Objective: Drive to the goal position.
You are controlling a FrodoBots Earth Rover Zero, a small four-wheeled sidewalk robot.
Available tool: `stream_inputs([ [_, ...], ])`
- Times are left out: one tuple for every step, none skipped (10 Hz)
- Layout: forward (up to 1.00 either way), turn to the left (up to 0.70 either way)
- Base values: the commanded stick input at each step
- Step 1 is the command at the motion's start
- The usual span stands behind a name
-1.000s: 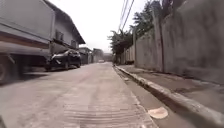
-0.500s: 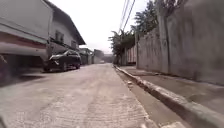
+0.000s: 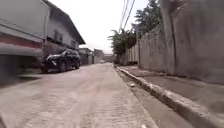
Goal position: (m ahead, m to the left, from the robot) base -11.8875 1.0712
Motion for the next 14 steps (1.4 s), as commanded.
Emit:
stream_inputs([
  [0.70,0.00],
  [0.70,0.00],
  [0.70,0.00],
  [0.70,0.00],
  [0.70,0.00],
  [0.70,0.00],
  [0.70,0.00],
  [0.70,0.00],
  [0.70,-0.02],
  [0.70,0.00],
  [0.70,0.00],
  [0.70,0.00],
  [0.70,0.00],
  [0.70,0.00],
])
